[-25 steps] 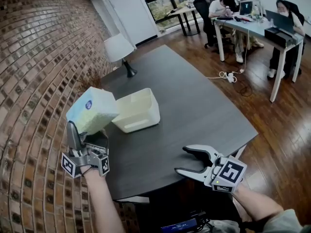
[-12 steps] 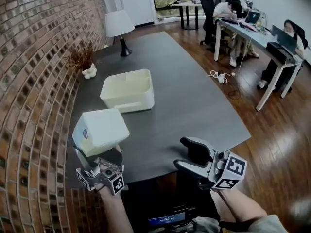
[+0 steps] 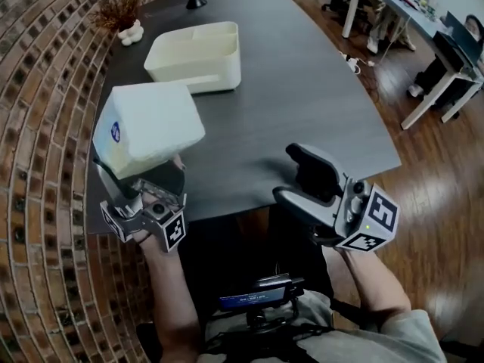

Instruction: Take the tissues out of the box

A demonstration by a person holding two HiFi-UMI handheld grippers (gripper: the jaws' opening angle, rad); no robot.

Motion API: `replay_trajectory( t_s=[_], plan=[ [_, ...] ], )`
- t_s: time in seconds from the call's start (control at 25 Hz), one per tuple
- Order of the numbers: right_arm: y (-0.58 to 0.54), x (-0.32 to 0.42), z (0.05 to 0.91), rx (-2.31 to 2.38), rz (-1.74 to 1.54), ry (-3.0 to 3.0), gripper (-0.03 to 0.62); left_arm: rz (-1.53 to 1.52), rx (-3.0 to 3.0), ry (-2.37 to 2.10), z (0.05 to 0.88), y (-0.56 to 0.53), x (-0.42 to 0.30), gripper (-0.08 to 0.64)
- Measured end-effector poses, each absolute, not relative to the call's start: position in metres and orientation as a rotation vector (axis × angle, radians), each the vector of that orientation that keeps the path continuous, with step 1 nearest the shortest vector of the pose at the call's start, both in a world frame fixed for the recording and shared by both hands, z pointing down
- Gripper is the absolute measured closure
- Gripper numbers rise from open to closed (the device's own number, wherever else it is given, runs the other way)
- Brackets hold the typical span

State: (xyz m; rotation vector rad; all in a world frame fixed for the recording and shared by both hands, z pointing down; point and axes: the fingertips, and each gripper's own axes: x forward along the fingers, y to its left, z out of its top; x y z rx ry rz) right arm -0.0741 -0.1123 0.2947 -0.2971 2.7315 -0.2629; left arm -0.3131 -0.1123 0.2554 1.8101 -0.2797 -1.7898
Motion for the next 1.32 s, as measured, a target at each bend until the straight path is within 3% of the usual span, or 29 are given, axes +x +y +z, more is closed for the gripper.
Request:
replay_trajectory(
  t_s=[1.32],
  plan=[
    [-0.103, -0.082, 0.300, -0.301, -0.170, 2.800, 0.290, -1.754, 1.802, -0.267, 0.260, -0.110, -0.296, 0.121]
  ],
)
